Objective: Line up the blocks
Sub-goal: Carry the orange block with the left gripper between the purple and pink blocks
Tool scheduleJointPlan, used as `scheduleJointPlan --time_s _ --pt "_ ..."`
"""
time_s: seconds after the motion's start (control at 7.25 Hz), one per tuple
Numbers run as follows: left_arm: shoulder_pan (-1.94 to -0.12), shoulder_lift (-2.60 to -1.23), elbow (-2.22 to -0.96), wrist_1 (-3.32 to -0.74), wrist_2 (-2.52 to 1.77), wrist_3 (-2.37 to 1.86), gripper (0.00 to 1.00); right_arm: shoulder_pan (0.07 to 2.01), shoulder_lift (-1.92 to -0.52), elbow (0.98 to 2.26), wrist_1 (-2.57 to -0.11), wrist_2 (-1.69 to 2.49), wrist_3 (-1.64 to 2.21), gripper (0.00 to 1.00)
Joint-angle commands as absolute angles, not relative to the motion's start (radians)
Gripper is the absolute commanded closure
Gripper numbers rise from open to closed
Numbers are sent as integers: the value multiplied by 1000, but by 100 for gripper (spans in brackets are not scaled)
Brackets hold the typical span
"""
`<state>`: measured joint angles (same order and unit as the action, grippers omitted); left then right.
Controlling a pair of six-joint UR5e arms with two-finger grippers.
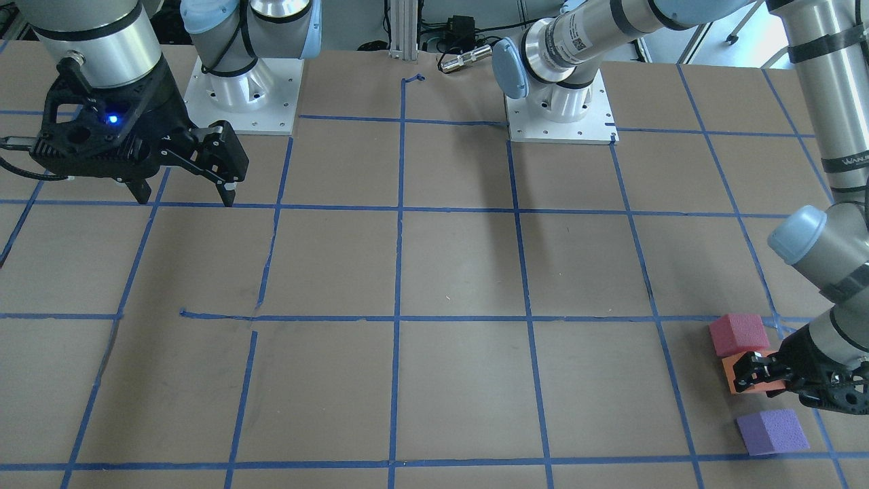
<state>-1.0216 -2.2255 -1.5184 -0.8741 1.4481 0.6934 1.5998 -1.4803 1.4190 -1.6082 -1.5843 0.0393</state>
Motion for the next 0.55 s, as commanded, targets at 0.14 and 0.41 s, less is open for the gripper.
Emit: scheduleJointPlan --time_s 0.14,0.41 --pt "-1022 -2229 -1543 -831 1454 689 61 1600 -1479 1420 -1606 -1577 40 0" --pt "-1022 -2229 -1540 -828 1453 689 0 1601 -1482 1427 -1585 -1574 40 0"
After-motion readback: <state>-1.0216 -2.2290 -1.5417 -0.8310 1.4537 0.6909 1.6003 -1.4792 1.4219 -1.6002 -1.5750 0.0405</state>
